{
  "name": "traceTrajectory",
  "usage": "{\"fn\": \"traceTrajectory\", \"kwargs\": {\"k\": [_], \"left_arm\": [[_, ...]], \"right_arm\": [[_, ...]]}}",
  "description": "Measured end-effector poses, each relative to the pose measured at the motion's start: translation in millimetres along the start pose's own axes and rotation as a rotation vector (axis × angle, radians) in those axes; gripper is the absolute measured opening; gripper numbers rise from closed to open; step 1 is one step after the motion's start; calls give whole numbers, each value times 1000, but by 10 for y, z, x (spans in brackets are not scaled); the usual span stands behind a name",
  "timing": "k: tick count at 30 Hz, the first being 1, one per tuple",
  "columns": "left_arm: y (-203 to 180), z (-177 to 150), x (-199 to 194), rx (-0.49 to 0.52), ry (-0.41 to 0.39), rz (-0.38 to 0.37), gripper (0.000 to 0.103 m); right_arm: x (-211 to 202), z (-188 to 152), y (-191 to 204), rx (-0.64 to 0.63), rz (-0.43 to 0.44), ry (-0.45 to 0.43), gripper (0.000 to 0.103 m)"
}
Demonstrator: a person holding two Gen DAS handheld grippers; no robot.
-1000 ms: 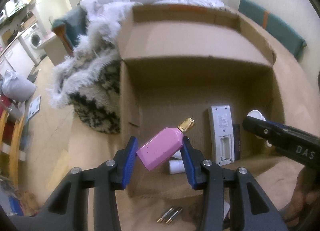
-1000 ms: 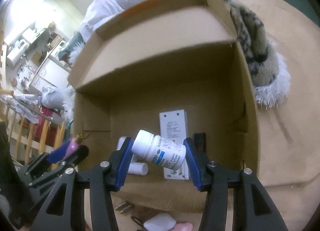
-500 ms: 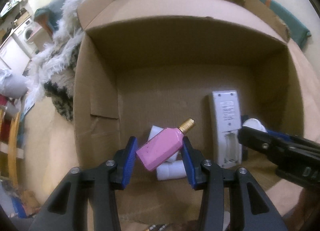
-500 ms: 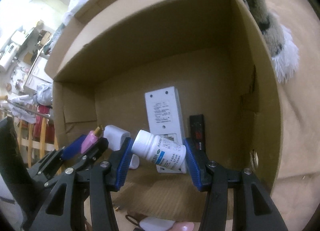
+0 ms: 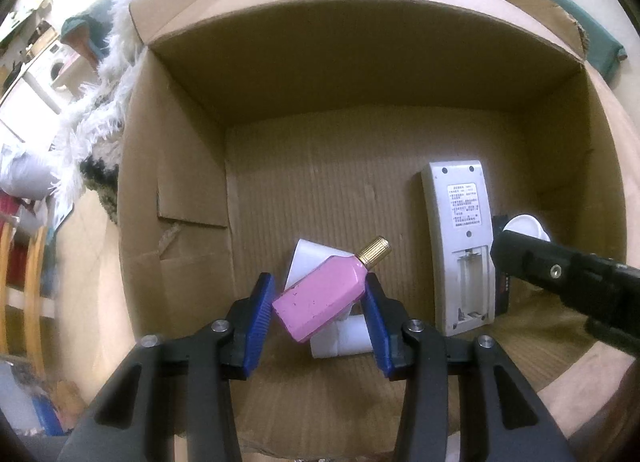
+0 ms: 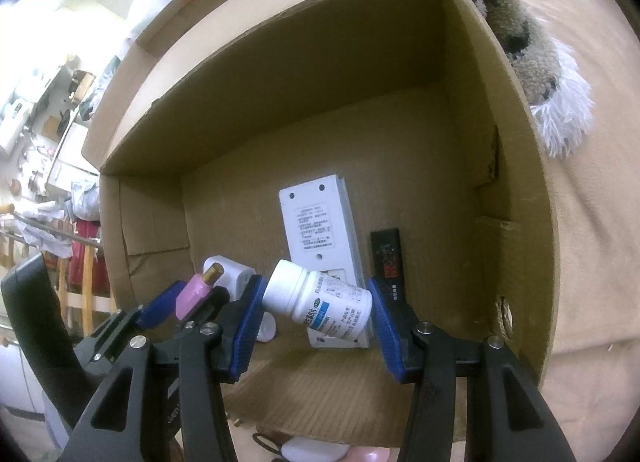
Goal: Organize rigid objects
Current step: 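Lower the pink object and pill bottle into the box and open both grippers, then lift both open grippers out of the box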
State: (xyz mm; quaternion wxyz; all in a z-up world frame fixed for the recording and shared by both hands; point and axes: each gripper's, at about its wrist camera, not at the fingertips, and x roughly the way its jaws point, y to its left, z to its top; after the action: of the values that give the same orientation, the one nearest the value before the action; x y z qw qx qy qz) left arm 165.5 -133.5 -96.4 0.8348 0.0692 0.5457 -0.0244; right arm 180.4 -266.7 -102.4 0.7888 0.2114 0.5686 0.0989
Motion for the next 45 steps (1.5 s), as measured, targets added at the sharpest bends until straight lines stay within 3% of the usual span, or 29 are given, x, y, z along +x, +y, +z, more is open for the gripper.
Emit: {"fn": "traceTrajectory", "kwargs": {"k": [6, 8, 12, 17, 21, 37, 45], "left_arm": [[-10, 36, -28, -4, 0, 7, 42], [-29, 40, -50, 1, 7, 4, 55], [-56, 49, -137, 8, -15, 23, 67], [-36, 58, -258, -14, -37, 2, 68], [34, 51, -381, -32, -51, 2, 68], [487, -210, -746, -82, -74, -5, 68], [706, -496, -835, -93, -63, -26, 68]], "right_arm": [[-13, 9, -24, 8, 11, -1, 55], [-44, 24, -35, 13, 20, -12, 59], [-172, 56, -42, 8, 66, -62, 75], [-229, 86, -86, 29, 108, -82, 84], [-263, 90, -65, 19, 88, -100, 91], [-492, -128, -165, 96, 108, -130, 91], [-690, -398, -174, 48, 97, -134, 91]]}}
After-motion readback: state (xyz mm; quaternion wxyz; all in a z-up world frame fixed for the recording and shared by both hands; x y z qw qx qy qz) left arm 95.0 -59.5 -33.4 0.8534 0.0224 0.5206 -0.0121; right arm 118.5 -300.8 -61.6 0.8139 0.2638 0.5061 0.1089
